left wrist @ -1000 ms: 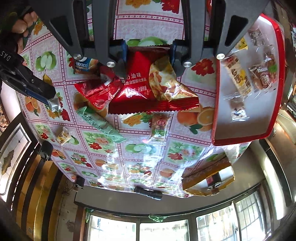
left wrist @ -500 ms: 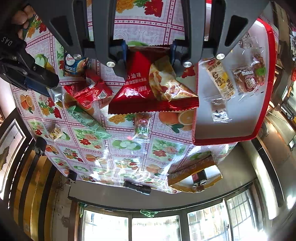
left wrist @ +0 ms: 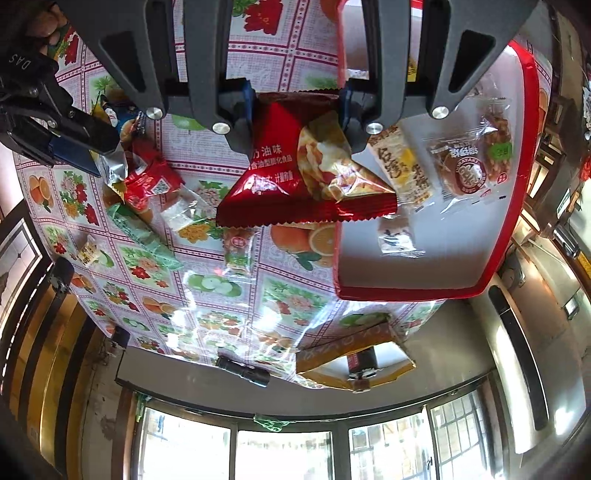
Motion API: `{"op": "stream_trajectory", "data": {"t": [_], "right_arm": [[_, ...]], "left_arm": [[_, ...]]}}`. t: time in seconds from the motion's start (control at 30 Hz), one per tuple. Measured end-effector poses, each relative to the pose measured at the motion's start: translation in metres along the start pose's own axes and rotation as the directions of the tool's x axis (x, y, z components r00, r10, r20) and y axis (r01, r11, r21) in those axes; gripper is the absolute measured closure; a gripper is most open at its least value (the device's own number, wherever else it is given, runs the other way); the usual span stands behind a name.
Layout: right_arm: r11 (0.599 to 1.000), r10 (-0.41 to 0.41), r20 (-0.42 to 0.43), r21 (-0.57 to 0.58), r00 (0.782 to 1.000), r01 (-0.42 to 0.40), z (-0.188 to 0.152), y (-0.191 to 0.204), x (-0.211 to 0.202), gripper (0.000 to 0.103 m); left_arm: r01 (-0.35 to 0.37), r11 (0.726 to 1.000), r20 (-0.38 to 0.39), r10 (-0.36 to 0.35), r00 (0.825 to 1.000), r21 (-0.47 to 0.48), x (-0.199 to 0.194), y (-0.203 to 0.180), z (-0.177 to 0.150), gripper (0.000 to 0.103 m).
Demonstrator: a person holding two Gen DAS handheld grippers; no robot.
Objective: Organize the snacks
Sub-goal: 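Carry the red chip bag with the left tool while the right tool carries the yellow packet to the tray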
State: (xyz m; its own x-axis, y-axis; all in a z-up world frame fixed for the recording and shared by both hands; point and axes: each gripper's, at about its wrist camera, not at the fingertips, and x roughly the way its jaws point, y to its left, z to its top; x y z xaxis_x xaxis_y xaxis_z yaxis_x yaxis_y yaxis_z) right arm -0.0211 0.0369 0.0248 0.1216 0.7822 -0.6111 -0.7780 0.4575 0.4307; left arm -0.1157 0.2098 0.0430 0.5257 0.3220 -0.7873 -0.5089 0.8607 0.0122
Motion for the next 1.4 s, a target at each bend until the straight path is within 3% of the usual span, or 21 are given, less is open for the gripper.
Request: {"op": "stream_trajectory", "data": {"t": [0.53,0.9,1.4], "right_arm": [[0.995,0.072,-0.061,-0.057,0.996,-0.076,0.02,0.04,0.053,0.062],[0.984,0.118,-0.07,-0.128,0.991,-0.126,0.065,0.09,0.114,0.062],[0.988,0.089,-0.111,-0.113,0.99,-0.102,0.105,0.101,0.2,0.062]], "left_arm": [[-0.054,0.989,0.007,0.056,0.998,-0.141,0.0,0.078,0.008,0.07],[-0.116,0.969,0.003,0.12,0.993,-0.218,0.011,0.136,0.029,0.07],[-0.134,0.961,-0.039,0.128,0.991,-0.241,0.046,0.16,0.044,0.07]]}}
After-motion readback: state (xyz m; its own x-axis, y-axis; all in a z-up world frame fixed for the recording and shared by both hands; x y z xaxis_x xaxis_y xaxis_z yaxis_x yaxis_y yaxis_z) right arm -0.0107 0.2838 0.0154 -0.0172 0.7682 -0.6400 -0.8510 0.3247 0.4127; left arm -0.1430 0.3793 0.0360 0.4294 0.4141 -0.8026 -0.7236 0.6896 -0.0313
